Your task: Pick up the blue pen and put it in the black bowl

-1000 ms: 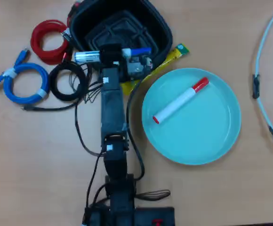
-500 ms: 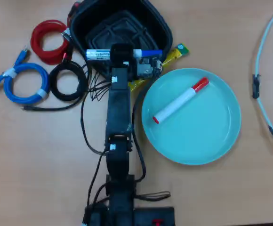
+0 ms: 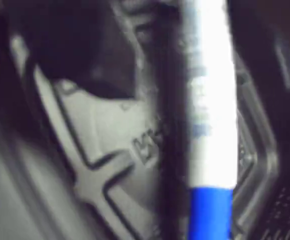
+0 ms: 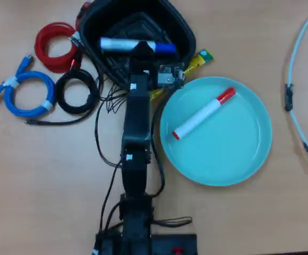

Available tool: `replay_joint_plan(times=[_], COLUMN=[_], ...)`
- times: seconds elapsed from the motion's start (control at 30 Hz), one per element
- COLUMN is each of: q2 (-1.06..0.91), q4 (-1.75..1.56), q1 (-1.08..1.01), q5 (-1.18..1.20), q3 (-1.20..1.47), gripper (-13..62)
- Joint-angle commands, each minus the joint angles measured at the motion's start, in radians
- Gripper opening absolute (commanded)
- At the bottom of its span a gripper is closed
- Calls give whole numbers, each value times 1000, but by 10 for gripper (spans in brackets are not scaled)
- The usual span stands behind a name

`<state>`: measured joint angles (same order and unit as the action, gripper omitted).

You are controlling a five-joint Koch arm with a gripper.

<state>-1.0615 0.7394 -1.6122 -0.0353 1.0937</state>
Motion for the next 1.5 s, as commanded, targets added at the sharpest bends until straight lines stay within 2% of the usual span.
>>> replay_joint_plan(times=[0.0, 0.5, 1.13, 1.37, 1.43, 1.47], q2=[-15, -31, -239, -278, -278, -279], q4=[-84, -11, 583, 873, 925, 940], q1=[-14, -8, 29, 72, 92, 104], q5=[9, 23, 34, 141, 175, 190], q3=[-626, -629, -626, -612, -611, -609], gripper=[328, 328, 324, 323, 302, 265])
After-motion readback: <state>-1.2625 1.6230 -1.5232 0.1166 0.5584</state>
